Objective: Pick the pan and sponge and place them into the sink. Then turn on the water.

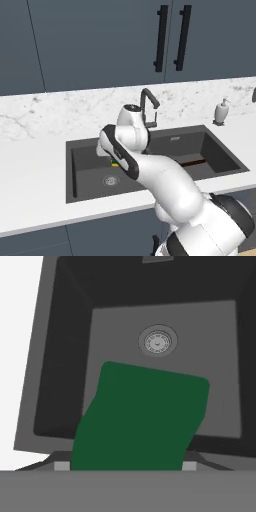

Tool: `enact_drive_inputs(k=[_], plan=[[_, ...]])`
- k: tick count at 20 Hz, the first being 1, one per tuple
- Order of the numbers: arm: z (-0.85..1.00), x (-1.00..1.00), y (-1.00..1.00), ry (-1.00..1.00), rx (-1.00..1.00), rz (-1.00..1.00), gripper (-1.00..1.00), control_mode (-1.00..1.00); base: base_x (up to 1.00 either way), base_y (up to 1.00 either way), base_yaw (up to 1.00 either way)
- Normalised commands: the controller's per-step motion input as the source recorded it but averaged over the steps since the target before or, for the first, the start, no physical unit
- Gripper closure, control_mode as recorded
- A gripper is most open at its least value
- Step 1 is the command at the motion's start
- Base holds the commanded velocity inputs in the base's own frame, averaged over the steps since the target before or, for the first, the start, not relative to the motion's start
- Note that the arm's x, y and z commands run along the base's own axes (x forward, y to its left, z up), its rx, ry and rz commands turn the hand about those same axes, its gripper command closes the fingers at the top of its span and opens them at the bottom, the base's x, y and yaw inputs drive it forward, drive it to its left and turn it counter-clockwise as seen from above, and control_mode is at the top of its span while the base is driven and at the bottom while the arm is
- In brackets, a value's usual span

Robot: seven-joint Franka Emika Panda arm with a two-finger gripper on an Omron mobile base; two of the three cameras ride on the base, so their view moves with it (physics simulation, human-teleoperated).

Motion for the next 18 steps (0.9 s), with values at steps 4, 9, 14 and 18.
enact_drive_inputs(k=[4,9,14,18], plan=[[0.0,-0.04,-1.0,0.0,0.0,0.0,1.0,-1.0,0.0,0.0,0.0],[0.0,0.0,-1.0,0.0,0.0,0.0,1.0,-1.0,0.0,0.0,0.0],[0.0,0.0,-1.0,0.0,0.0,0.0,1.0,-1.0,0.0,0.0,0.0],[0.0,0.0,-1.0,0.0,0.0,0.0,1.0,-1.0,0.0,0.0,0.0]])
